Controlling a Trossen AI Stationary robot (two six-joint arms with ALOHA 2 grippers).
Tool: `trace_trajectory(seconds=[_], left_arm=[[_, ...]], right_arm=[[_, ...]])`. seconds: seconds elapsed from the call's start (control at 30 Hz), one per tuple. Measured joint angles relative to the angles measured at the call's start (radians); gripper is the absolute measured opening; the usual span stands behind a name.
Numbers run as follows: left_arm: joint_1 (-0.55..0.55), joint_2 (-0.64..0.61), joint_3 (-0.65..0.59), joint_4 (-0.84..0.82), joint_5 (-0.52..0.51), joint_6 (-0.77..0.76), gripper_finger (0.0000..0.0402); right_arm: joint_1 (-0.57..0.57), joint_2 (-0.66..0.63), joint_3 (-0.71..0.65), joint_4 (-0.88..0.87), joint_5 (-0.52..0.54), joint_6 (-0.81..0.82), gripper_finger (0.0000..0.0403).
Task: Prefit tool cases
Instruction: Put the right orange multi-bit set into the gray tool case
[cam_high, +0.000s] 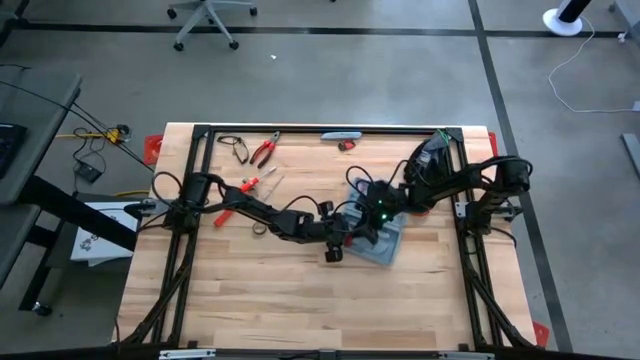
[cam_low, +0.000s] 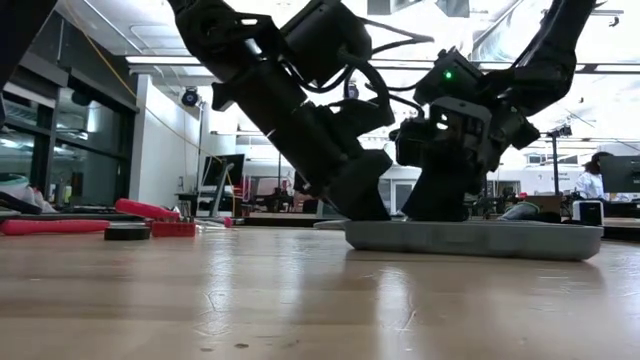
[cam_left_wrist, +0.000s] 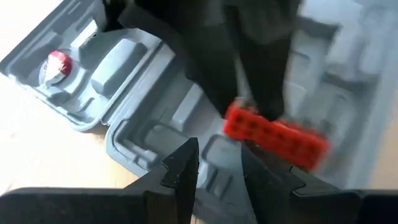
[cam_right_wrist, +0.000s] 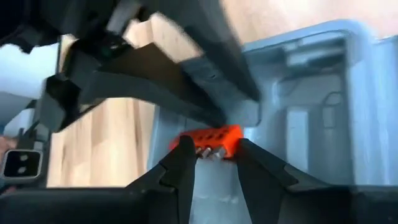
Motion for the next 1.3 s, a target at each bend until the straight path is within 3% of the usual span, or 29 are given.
trace_trajectory(seconds=[0.47,0.8,1.13,1.3], left_arm=[[0.005,0.007,-0.004,0.101,0.027,-0.002,0.0115],[0.005,0.006,-0.003,0.098,0.037,0.023,0.0115],[0.005,0.006,-0.002,0.096,0.034,0.024,0.0115],[0.005,0.005,-0.002,0.096,0.035,0.018,0.0115]], right_arm=[[0.003,0.003,-0.001,0.031,0.024,0.010,0.0110],[0.021,0.001,0.002,-0.012,-0.001,-0.189,0.0110],[0.020,0.002,0.000,-0.010,-0.003,-0.251,0.0110],[0.027,0.000,0.002,-0.021,0.007,-0.186,0.0110]])
